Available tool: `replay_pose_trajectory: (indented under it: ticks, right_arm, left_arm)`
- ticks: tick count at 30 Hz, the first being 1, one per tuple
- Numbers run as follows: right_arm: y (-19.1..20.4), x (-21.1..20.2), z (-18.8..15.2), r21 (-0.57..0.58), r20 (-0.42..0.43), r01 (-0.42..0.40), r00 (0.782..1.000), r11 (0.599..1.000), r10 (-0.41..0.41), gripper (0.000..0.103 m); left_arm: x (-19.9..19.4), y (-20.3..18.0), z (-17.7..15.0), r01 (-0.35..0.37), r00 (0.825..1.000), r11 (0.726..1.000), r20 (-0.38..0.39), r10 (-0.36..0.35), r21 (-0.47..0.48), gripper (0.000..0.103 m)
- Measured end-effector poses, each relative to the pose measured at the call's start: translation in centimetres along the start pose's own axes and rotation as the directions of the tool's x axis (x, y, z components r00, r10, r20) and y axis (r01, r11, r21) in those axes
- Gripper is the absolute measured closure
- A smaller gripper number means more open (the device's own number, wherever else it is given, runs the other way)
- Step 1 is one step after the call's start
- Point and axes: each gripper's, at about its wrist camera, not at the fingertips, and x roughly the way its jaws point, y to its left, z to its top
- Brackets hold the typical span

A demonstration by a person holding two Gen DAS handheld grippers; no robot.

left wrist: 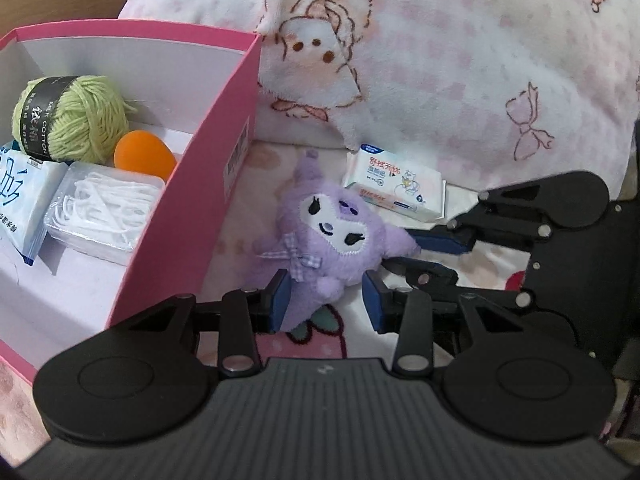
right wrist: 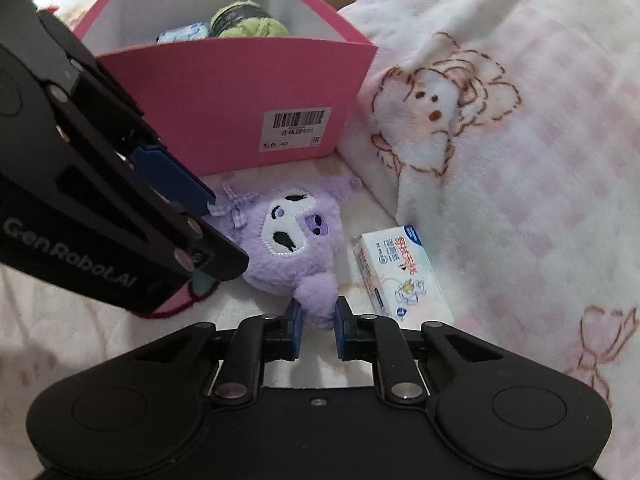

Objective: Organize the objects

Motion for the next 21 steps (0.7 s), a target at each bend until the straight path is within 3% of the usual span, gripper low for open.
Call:
replay_pose_trajectory:
  ticks: [4,10,17,21]
  right_arm:
    - [1.0,-2.0,-1.0,0.053,0.024,0.017,1.0,0.998,-0.018,0.09]
    - [1.5,-3.4,-3.0,0.176,-0.017,0.082,0.997,0.981,-0.081,0.091]
    - [2.4,-6.3,-6.4,0.382,-0.048,0.129,0.992,0.915,-0.12,0.091]
    - [3.6,-7.6,-8.0,0.458,-0.043,0.11,0.994,0.882,-0.102,0.091]
  left_arm:
    - [-0.5,0.2,-0.2,0.037,0.999,0.999,-0.017,-0.037,0.005,0.065]
    - [-1.0,0.3,-1.0,0.089,0.996,0.996,-0.014,-0.089,0.009,0.065]
    - [-2.1,0.1,-1.7,0.186,0.982,0.982,-0.026,-0.186,0.031,0.065]
    - [-1.7,-0.4,-2.3,0.189,0.979,0.981,-0.084,-0.185,0.034,0.06]
